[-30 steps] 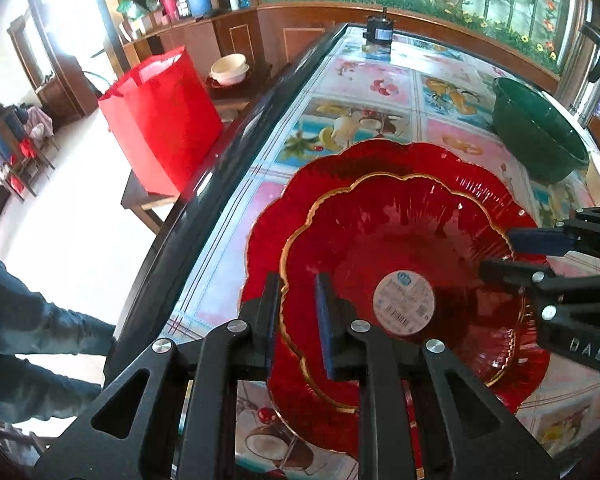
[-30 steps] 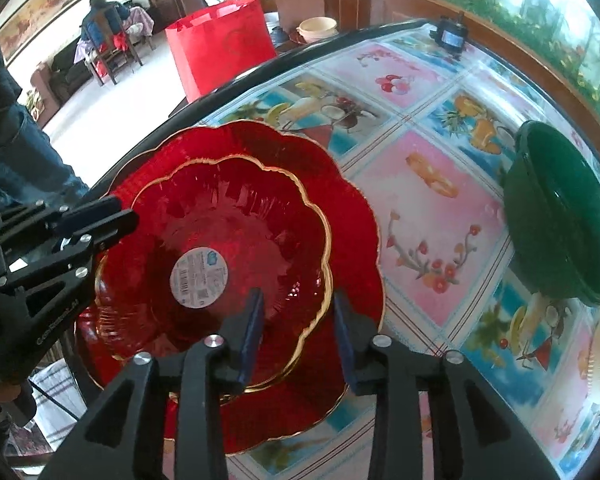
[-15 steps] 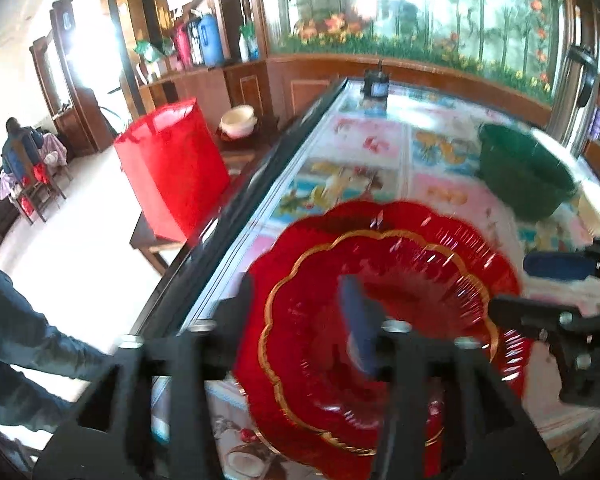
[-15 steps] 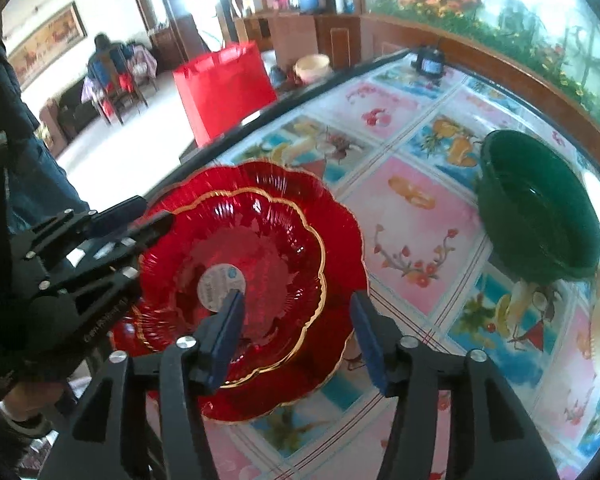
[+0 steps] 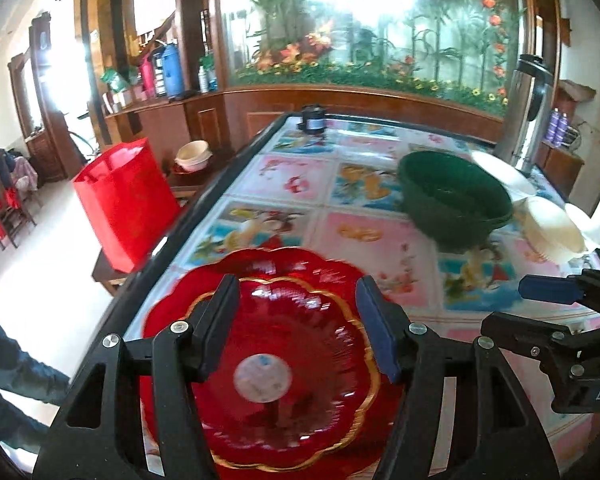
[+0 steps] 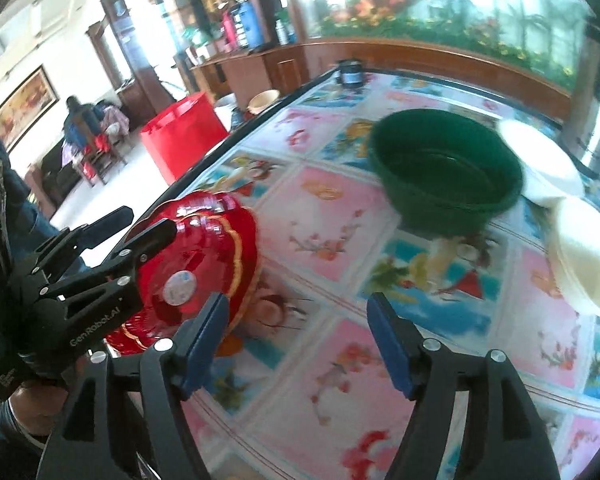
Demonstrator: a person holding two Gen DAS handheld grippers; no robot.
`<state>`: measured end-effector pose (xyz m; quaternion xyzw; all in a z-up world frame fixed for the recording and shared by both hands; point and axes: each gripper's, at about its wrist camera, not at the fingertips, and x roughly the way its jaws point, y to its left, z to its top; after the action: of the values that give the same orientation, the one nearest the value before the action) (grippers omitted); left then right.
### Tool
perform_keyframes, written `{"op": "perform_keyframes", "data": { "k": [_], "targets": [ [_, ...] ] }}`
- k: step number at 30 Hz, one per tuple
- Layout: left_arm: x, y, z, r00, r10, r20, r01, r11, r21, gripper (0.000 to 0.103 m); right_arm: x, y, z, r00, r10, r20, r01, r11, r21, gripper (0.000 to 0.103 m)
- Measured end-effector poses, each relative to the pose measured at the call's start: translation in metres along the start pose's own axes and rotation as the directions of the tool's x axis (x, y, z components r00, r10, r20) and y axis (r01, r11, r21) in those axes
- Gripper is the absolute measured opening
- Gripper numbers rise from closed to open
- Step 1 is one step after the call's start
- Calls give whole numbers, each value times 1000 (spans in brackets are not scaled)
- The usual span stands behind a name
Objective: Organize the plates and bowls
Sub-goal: 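Move both grippers toward the dark green basin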
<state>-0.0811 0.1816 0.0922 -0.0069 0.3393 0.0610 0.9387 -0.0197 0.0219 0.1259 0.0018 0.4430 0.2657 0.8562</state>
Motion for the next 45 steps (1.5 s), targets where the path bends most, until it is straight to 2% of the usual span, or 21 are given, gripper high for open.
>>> {"op": "perform_keyframes", "data": {
  "k": [8,23,35,45],
  "targets": [
    [2,-32,10,999,-37,4,37,999,31,61,-16,-39,-8,999,-39,26,37,996,76,75],
    [26,-77,28,996,-89,-26,90,994,63,61,-25,-94,-15,995,-99,0,97,982,163,75],
    [49,-88,40,993,-97,-71,101,993,55,61,-20,-120,-8,994,-110,-14,111,973,203,75],
    [73,-85,66,986,-115,-124,116,993,2,61,-13,-142,20,993,-114,-12,113,966,231,75]
  ]
}}
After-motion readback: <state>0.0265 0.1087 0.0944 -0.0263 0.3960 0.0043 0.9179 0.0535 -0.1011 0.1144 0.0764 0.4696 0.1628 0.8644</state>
